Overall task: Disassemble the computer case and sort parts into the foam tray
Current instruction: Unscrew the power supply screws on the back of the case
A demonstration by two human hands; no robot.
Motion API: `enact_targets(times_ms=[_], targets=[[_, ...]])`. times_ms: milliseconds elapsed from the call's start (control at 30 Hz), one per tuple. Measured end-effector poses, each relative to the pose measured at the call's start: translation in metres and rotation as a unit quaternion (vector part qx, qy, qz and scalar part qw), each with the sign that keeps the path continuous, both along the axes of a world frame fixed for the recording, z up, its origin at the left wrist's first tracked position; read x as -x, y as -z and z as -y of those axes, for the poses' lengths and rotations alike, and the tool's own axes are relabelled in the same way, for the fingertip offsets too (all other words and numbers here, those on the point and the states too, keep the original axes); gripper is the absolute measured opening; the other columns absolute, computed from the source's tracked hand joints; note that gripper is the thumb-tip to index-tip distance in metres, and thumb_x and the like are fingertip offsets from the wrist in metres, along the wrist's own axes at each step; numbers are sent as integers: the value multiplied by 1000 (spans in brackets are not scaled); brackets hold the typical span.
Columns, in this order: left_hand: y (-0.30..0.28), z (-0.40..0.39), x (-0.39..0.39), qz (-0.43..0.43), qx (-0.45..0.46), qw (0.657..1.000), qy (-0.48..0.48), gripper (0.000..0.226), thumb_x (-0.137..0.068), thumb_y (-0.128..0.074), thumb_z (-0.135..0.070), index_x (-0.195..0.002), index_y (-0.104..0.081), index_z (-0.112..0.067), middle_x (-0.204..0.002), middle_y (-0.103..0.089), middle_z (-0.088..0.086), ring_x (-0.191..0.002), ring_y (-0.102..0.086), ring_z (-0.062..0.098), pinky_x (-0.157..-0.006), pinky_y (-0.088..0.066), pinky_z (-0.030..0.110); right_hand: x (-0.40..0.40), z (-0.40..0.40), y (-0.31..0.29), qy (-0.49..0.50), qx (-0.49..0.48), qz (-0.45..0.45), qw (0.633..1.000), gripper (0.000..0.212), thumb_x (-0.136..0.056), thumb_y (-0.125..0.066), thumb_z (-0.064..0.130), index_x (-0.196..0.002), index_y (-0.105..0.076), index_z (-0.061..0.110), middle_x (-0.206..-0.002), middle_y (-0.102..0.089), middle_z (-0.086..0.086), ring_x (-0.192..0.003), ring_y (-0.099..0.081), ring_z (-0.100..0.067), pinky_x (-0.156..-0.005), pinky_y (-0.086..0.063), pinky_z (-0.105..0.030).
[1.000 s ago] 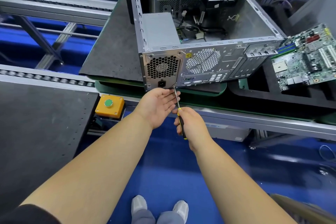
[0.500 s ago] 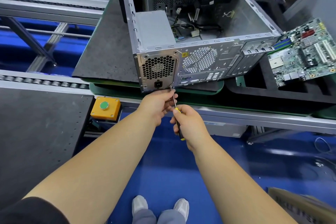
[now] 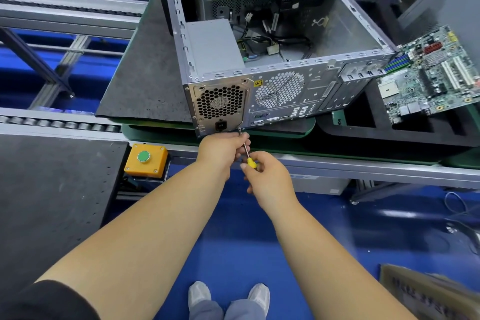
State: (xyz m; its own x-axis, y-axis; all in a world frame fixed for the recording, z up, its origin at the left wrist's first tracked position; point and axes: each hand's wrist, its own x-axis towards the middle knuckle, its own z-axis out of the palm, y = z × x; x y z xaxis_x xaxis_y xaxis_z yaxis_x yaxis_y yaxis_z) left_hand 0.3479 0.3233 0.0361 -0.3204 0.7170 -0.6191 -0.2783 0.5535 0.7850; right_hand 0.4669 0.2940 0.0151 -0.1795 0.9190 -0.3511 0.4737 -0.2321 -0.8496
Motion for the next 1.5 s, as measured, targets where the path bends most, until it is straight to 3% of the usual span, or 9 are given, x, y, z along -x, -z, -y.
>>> enact_targets(times_ms=[133,300,467,667,900,1100,1200,1333,1500], targets=[[2,0,1,9,-5,1000,-1,16,-95,-62,-15,-81,-68,-14,-74,-67,0,-69,-59,10,-65,-43,19,-6,-1,-5,9,97,-105,990,5,-96,-60,30,-99,-64,29,-79,-68,1,-50,-54,-7,-47,-43,-22],[5,0,1,26,-6,1000,-15,18,-94,-63,-16,-76,-67,-16,-72,-68,-2,-64,-58,6,-61,-43,17,-14,6,-7,91,321,-287,898,44,-103,-45,43,-97,-72,10,-71,-65,-5,-47,-48,-13,-46,-40,-22],[4,0,2,111,8,993,-46,8,-92,-64,-16,-85,-67,-14,-63,-70,-8,-58,-65,0,-56,-46,13,-13,6,-8,122,349,-369,853,40,-105,-41,34,-93,-66,6,-64,-53,-2,-40,-30,-9,-40,-28,-20],[-1,1,8,199,14,976,-91,9,-94,-61,-17,-91,-69,-13,-77,-75,-3,-74,-70,5,-67,-52,16,-8,10,-8,151,332,-345,865,39,-104,-46,34,-93,-69,5,-62,-54,-2,-42,-31,-10,-43,-30,-21],[-9,2,8,171,36,983,-63,13,-96,-59,-21,-89,-68,-16,-69,-74,-6,-62,-70,1,-55,-51,14,0,6,-16,173,275,-196,925,37,-104,-47,36,-92,-71,10,-59,-53,1,-43,-32,-9,-48,-29,-22],[-13,1,8,154,41,986,-54,13,-97,-58,-21,-88,-66,-17,-65,-72,-7,-68,-68,2,-63,-49,16,-1,10,-9,120,150,-106,976,30,-102,-47,36,-92,-67,17,-61,-59,7,-46,-41,-8,-52,-37,-24],[-13,1,8,148,43,987,-48,14,-98,-57,-22,-87,-65,-18,-64,-72,-8,-70,-67,2,-65,-47,16,-3,11,-7,112,100,-62,987,26,-100,-50,40,-89,-63,20,-59,-62,11,-43,-43,-3,-46,-40,-19],[-14,0,6,134,45,989,-45,16,-98,-55,-21,-86,-64,-17,-60,-70,-9,-72,-65,2,-67,-47,16,-1,11,-7,112,59,-2,992,21,-98,-53,43,-84,-56,27,-67,-65,9,-55,-52,-7,-52,-42,-26],[-12,4,2,91,46,995,-22,9,-94,-64,-20,-86,-65,-15,-77,-70,-5,-73,-66,5,-67,-49,17,4,10,-6,112,49,-4,992,18,-94,-61,37,-86,-51,25,-75,-63,3,-63,-58,-16,-56,-49,-34]])
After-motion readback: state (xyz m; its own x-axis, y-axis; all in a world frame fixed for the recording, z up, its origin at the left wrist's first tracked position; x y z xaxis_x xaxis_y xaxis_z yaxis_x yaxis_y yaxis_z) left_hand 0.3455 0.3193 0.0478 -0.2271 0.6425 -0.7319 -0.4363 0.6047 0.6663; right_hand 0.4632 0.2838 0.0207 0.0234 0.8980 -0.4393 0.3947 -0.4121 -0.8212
